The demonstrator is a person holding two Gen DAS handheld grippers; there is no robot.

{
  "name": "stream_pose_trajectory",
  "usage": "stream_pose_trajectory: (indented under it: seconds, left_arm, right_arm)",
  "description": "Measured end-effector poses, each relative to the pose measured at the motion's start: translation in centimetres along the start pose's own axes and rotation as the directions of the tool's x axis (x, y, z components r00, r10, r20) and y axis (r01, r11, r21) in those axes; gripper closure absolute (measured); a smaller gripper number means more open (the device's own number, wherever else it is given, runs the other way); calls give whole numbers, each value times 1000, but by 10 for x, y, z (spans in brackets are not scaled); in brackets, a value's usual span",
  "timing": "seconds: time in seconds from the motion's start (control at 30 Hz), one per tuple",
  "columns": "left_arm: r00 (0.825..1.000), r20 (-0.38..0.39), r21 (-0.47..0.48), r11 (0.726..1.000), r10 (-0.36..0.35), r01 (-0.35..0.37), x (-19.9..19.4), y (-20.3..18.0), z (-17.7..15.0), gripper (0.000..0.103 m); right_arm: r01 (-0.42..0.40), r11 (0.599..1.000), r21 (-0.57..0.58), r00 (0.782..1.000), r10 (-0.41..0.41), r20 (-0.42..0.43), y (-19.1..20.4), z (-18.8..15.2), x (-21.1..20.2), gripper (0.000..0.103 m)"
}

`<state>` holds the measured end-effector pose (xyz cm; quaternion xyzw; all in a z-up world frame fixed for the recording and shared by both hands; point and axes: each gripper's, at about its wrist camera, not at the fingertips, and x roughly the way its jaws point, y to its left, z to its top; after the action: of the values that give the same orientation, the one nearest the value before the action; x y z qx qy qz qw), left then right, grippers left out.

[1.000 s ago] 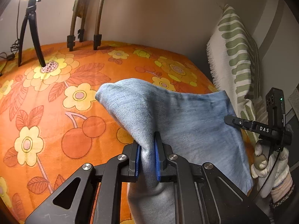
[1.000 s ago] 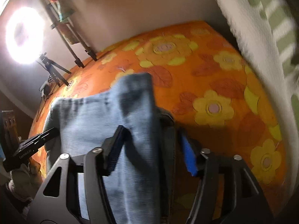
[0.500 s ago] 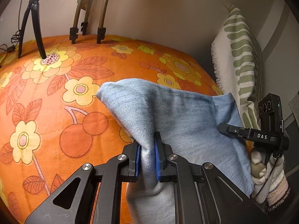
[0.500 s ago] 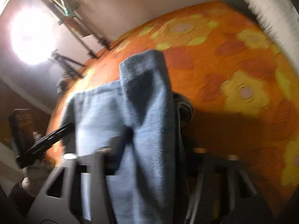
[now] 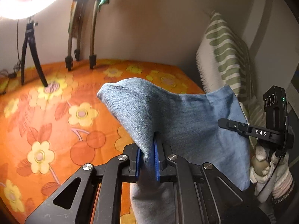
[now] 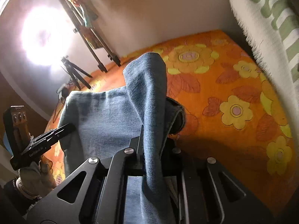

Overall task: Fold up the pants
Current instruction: 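Lift the gripped edge with both tools and fold it over the stack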

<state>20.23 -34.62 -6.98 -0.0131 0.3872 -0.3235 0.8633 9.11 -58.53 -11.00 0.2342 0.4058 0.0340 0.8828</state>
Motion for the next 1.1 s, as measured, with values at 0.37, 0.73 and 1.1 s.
stream_pose_trajectory:
  seconds: [0.37, 0.73, 1.1]
  left_arm:
    - [995, 97, 45, 999, -11, 7, -36, -8, 30, 94]
    - [986, 167, 76, 997, -1, -12, -27, -6, 83, 94]
    - [982, 187, 85, 996, 17, -33, 33, 12, 140, 94]
  right_arm:
    - [14, 999, -37, 991, -9, 133, 38, 19, -55, 94]
    - [64, 994, -87, 979, -45, 200, 55, 78, -57, 94]
    - [101, 991, -87, 978, -83, 194, 35, 155, -2, 94]
